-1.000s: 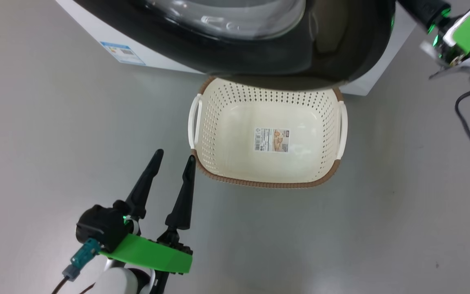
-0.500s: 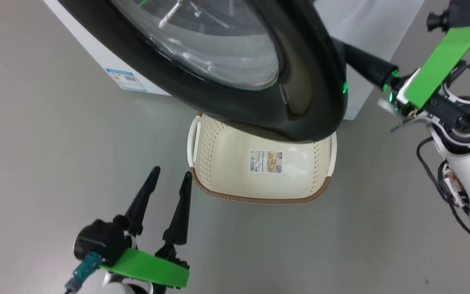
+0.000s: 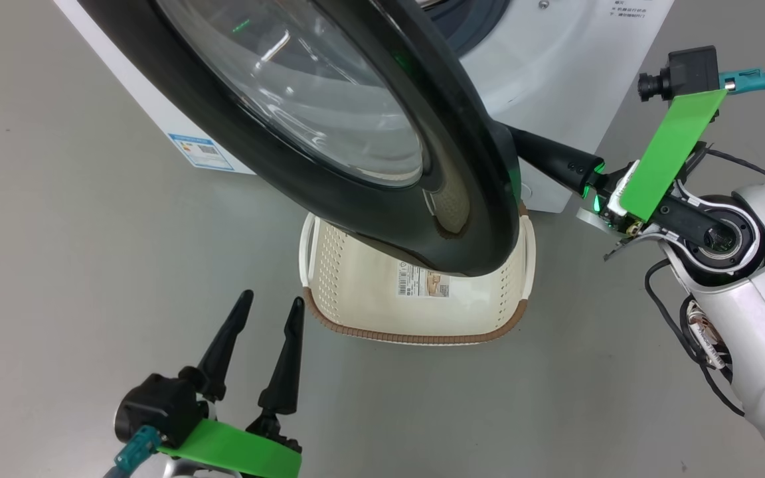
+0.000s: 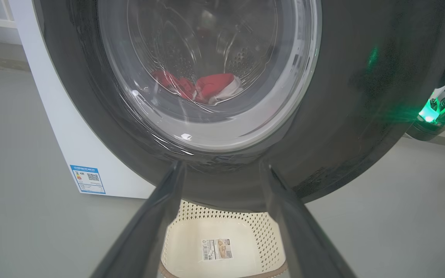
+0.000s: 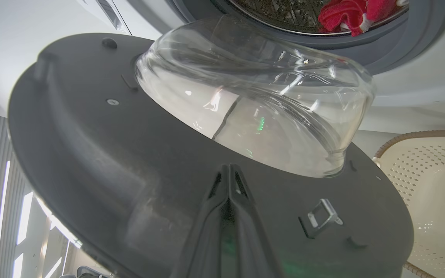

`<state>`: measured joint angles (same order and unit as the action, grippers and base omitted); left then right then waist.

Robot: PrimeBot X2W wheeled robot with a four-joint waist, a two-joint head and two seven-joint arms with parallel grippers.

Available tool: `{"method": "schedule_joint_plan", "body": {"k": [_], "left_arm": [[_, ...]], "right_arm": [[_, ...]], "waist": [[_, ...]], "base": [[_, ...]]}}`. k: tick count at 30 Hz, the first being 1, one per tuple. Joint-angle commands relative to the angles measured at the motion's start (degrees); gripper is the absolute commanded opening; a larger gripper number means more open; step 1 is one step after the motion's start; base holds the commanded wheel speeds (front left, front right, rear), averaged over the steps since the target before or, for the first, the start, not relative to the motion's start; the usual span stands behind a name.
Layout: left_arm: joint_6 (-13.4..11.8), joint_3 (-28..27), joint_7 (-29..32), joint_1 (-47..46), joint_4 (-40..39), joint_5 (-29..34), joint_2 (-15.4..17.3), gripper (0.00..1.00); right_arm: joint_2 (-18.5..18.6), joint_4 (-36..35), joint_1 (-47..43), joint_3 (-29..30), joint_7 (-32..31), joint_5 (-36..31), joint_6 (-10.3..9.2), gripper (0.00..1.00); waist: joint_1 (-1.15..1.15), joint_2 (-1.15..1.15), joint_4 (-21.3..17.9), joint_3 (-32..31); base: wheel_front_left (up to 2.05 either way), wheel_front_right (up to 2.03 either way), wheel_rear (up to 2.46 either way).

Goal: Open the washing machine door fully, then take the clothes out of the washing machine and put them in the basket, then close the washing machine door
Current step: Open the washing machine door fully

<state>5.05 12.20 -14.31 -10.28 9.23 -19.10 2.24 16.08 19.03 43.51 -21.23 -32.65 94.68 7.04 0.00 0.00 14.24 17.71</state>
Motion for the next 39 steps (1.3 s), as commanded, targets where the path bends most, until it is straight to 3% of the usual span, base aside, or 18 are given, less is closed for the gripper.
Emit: {"method": "schedule_joint_plan", "body": {"k": [1, 9, 10, 11, 14, 15, 18, 21, 22, 39], "left_arm": [[0.09, -2.2, -0.69, 0.46, -1.47, 0.61, 0.64, 1.0], [0.13, -2.15, -0.69, 0.5, -1.45, 0.73, 0.64, 1.0], [0.14, -2.17, -0.69, 0.52, -1.39, 0.74, 0.64, 1.0], [0.15, -2.19, -0.69, 0.54, -1.32, 0.76, 0.64, 1.0], [0.24, -2.37, -0.69, 0.69, -1.15, 0.8, 0.64, 1.0], [0.24, -2.37, -0.69, 0.69, -1.15, 0.8, 0.64, 1.0], [0.38, -2.78, -0.69, 0.88, -0.95, 0.77, 0.64, 1.0], [0.55, -3.22, -0.69, 1.05, -0.71, 0.9, 0.64, 1.0], [0.61, -3.37, -0.69, 1.1, -0.64, 0.97, 0.64, 1.0], [1.77, -6.57, -0.69, 1.98, 0.62, 2.31, 0.64, 1.0]], "right_arm": [[-0.89, -1.78, -1.4, -0.4, -0.45, -1.07, 0.45, 0.0], [-1.4, -0.78, -2.0, 1.31, 0.18, -2.18, 0.45, 0.0], [-1.32, -0.65, -2.16, 1.5, 0.45, -2.5, 0.45, 0.05], [-1.22, -0.5, -2.36, 1.67, 0.75, -2.86, 0.45, 0.19], [-1.03, 0.01, -3.13, 2.18, 1.39, -3.38, 0.45, 0.31], [-1.03, 0.01, -3.13, 2.18, 1.39, -3.38, 0.45, 0.31], [-0.93, 0.36, -3.9, 2.72, 2.12, -3.73, 0.45, 0.55], [-0.94, 0.36, -4.74, 3.13, 2.76, -3.96, 0.45, 0.93], [-0.93, 0.27, -5.07, 3.27, 2.99, -4.02, 0.45, 1.0], [0.07, -1.53, -17.02, 4.74, 6.34, -4.99, 0.45, 1.0]], "waist": [[0.0, 0.0, -0.02, -0.18], [0.0, 0.0, -0.08, -0.81], [0.0, 0.0, -0.12, -0.93], [0.0, 0.0, -0.16, -1.07], [0.0, 0.0, -0.42, -1.46], [0.0, 0.0, -0.42, -1.46], [0.0, 0.0, -0.86, -1.75], [0.0, 0.0, -1.4, -2.0], [0.0, 0.0, -1.6, -2.08], [0.0, 0.0, -4.98, -3.62]], "base": [[0.0, 0.0, 0.0], [0.0, 0.0, 0.0], [0.0, 0.0, 0.0], [0.0, 0.0, 0.0], [0.0, 0.0, 0.0], [0.0, 0.0, 0.0], [0.0, 0.0, 0.0], [0.0, 0.0, 0.0], [0.0, 0.0, 0.0], [0.0, 0.0, 0.0]]}}
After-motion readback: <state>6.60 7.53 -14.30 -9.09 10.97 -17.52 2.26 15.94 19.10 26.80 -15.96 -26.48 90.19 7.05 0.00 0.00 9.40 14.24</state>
